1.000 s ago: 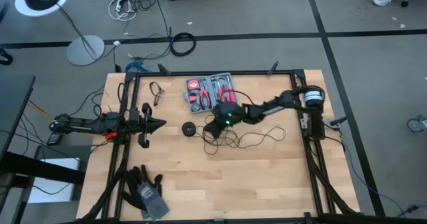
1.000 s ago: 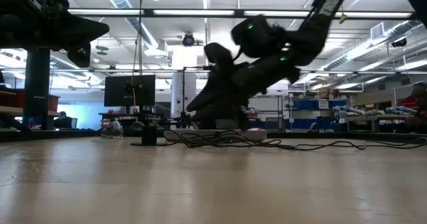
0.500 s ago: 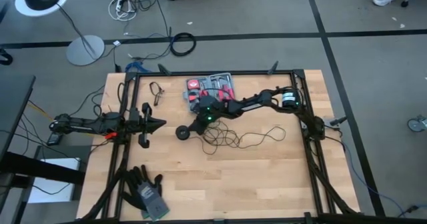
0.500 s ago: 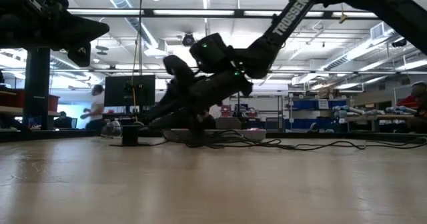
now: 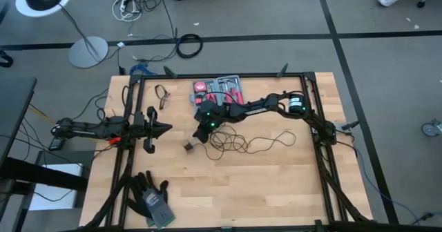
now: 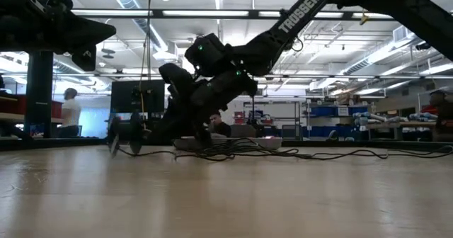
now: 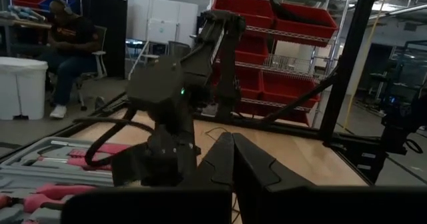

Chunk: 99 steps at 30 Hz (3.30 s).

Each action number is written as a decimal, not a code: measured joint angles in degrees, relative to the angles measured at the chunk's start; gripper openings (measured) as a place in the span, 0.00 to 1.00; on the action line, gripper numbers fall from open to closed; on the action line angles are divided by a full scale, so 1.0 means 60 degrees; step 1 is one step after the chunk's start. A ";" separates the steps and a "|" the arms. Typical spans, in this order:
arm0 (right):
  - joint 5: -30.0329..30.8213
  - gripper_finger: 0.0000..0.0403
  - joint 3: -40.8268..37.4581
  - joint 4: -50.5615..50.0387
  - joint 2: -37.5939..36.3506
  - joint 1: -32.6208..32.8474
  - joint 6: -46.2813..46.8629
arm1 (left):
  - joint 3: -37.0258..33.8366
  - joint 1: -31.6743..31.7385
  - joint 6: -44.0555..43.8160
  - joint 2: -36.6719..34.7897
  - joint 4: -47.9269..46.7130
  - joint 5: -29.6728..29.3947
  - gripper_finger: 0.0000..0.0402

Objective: Coil cords
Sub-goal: Coil the black wire onto the black spool

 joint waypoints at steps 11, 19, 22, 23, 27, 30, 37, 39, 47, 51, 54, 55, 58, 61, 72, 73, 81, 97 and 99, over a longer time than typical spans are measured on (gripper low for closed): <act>0.3205 0.01 0.0018 -0.4329 -0.2377 0.0466 -0.1974 | 0.0000 0.0000 -0.1334 0.0172 -0.0518 -0.0369 0.02; 0.4925 0.00 -0.1755 -0.5309 -0.3941 0.0983 -0.1661 | 0.0518 -0.0229 -0.2090 0.1941 -0.0586 -0.0576 0.01; 0.5086 0.01 -0.3075 -0.4594 -0.4617 0.1156 -0.0908 | 0.1108 -0.0375 -0.1942 0.3082 -0.0585 -0.0674 0.01; 0.5130 0.01 -0.3530 -0.4311 -0.4848 0.1250 -0.0685 | 0.1311 -0.0404 -0.1876 0.3479 -0.0614 -0.0674 0.00; 0.5158 0.00 -0.5103 -0.3086 -0.5713 0.1670 0.0127 | 0.2482 -0.0504 -0.1412 0.5052 -0.1593 -0.0665 0.00; 0.5159 0.01 -0.5969 -0.2542 -0.6105 0.2010 0.0641 | 0.3612 -0.0510 -0.0917 0.6101 -0.3204 -0.0609 0.00; 0.5484 0.00 -0.6666 -0.2126 -0.6366 0.2598 0.1339 | 0.5571 -0.0510 -0.0016 0.8049 -0.4549 0.0750 0.02; 0.5624 0.00 -0.6666 -0.2050 -0.6366 0.2701 0.1363 | 0.5861 -0.0510 -0.0006 0.8455 -0.4490 0.1006 0.02; 0.5696 0.01 -0.6670 -0.1638 -0.6366 0.2769 0.1072 | 0.6127 -0.0510 -0.0418 0.9694 -0.4597 0.1116 0.08; 0.5693 0.00 -0.6670 -0.1600 -0.6366 0.2769 0.0937 | 0.6127 -0.0510 -0.0478 1.0112 -0.4578 0.1126 0.17; 0.5693 0.01 -0.6670 -0.1600 -0.6366 0.2769 0.0860 | 0.6127 -0.0510 -0.0242 1.0341 -0.4623 0.1090 0.24; 0.5689 0.01 -0.6670 -0.1600 -0.6366 0.2769 0.0860 | 0.6127 -0.0510 0.0016 1.0411 -0.4609 0.1003 0.25; 0.5689 0.02 -0.6670 -0.1600 -0.6366 0.2769 0.0856 | 0.6127 -0.0510 0.0771 1.0649 -0.4641 0.0633 0.28; 0.5650 0.01 -0.6670 -0.1597 -0.6362 0.2769 0.0853 | 0.6127 -0.0495 0.1288 1.0881 -0.4597 0.0579 0.28; 0.5638 0.01 -0.6670 -0.1503 -0.6359 0.2758 0.0846 | 0.6131 -0.0210 0.2260 1.1480 -0.4659 0.1414 0.28; 0.5638 0.01 -0.6670 -0.1492 -0.6359 0.2758 0.0846 | 0.6131 -0.0165 0.2350 1.1535 -0.4674 0.1456 0.28; 0.5642 0.01 -0.6668 -0.1425 -0.6355 0.2758 0.0846 | 0.6131 0.0080 0.2985 1.1954 -0.4816 0.1920 0.28; 0.5645 0.02 -0.6666 -0.1224 -0.6351 0.2754 0.0773 | 0.6127 0.0073 0.3308 1.2796 -0.4779 0.2452 0.06; 0.5645 0.02 -0.6666 -0.1207 -0.6351 0.2754 0.0771 | 0.6127 0.0073 0.3274 1.2988 -0.4711 0.2522 0.02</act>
